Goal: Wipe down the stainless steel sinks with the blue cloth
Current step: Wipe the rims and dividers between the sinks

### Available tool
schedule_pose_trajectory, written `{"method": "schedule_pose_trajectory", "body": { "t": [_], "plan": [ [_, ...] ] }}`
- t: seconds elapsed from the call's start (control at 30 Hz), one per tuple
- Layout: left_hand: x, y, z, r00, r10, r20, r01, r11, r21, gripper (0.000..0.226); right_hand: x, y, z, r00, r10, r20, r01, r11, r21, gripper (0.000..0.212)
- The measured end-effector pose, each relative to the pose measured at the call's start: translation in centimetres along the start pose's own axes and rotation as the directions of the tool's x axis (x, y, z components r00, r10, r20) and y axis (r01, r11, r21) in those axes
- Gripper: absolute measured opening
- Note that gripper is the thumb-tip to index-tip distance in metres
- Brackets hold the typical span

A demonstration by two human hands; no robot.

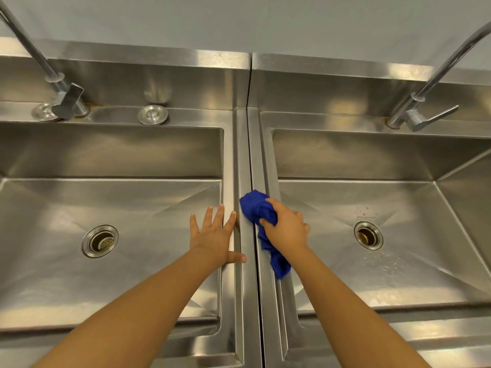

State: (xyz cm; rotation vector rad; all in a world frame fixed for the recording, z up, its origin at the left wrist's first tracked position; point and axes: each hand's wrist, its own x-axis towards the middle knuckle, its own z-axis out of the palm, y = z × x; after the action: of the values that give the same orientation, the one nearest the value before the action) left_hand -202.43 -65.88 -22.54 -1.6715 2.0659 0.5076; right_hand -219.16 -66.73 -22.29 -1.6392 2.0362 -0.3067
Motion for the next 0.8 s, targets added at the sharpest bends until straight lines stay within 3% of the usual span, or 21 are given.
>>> {"method": "schedule_pose_trajectory", "body": {
  "t": [0.3, 0.63, 0.8],
  "plan": [
    [0.0, -0.2, 0.2, 1.000, 0.021, -0.016, -0.021, 1.000, -0.008, 0.110, -6.6, 3.1, 0.8, 0.998, -0.064, 0.022, 0.063, 0.998, 0.022, 0.054],
    [-0.1, 0.0, -0.5, 0.999, 0.031, -0.028, -0.031, 0.999, 0.009, 0.113, 1.2, -1.5, -0.5, 0.999, 0.024, 0.028, -0.025, 0.999, 0.032, 0.051],
    [1.3, -0.7, -2.2, 0.996, 0.014, -0.092, -0.018, 0.999, -0.042, 0.115, -0.2, 0.0, -1.5, 0.985, 0.002, -0.172, 0.007, 0.999, 0.051, 0.053]
  ]
}}
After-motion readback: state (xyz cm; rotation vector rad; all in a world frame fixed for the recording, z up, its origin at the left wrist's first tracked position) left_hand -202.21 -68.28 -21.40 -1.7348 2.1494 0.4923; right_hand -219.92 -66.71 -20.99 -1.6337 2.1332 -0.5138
